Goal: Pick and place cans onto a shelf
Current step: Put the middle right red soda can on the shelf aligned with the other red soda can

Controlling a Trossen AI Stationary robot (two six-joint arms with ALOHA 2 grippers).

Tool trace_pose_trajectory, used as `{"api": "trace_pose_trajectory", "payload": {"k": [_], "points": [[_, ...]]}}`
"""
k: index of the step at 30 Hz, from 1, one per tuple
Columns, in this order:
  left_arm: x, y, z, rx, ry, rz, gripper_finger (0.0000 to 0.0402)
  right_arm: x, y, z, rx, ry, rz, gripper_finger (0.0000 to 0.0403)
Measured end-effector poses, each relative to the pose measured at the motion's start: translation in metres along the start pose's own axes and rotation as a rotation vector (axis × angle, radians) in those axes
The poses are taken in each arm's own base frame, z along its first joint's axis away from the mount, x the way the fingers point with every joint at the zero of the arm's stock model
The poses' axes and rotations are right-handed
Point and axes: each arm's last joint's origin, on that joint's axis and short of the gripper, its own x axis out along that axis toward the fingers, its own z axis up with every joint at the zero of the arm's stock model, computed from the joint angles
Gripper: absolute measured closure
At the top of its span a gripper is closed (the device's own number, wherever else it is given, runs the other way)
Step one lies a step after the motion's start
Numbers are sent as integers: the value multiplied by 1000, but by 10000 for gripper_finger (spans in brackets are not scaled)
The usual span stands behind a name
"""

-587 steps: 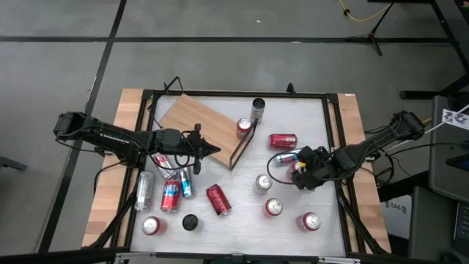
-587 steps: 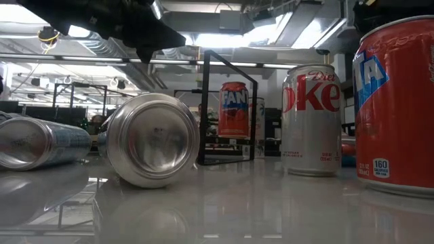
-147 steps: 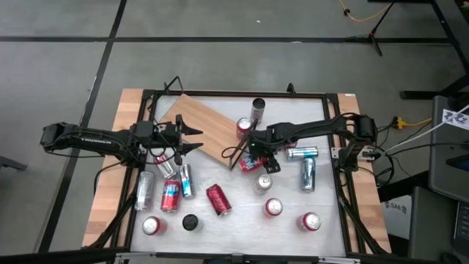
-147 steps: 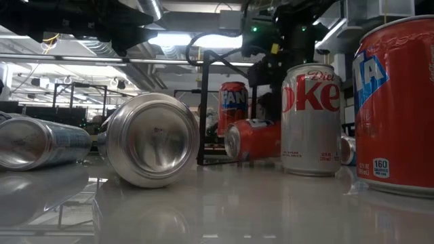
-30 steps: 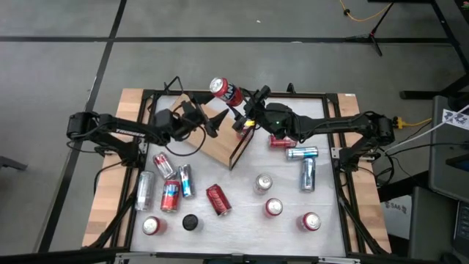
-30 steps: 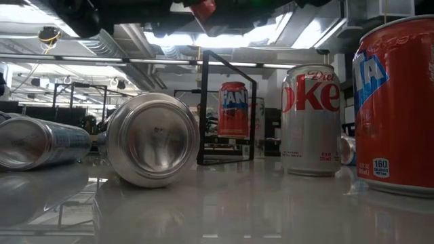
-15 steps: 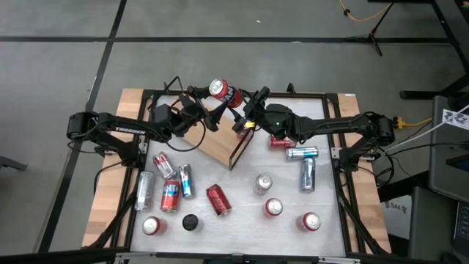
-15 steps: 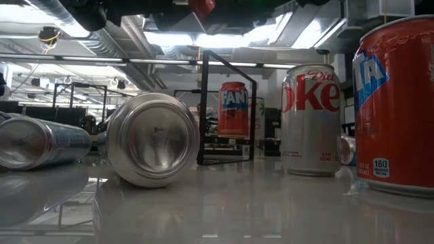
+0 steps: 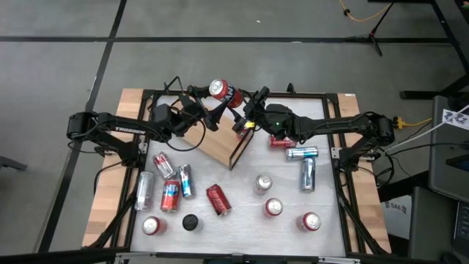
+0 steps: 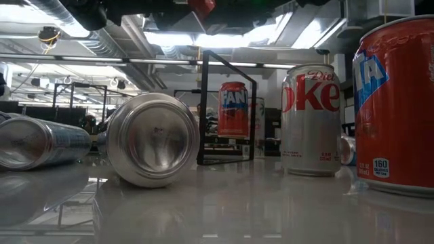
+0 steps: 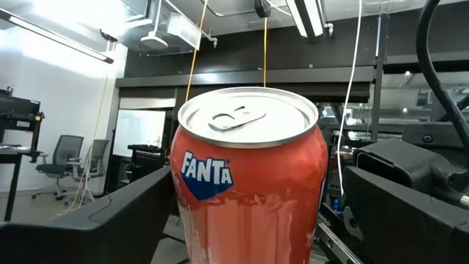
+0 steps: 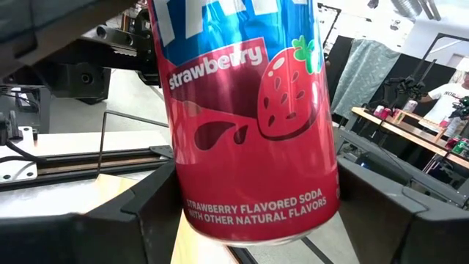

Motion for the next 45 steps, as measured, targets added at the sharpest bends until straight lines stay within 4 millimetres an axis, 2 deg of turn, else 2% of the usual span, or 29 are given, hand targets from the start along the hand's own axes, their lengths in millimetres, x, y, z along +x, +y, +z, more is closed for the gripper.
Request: {"api": "trace_pose_trajectory", "payload": {"k": [24,36,45], "points": [[0,1,-2,6,24,29,23,1,3,-4,-22,16,68,113],[0,1,-3,13,31,32,112,1,5,-6,-27,16,143,113],[0,1,-4,17,40,29,116,1,6,-7,-34,28,135,113]]}}
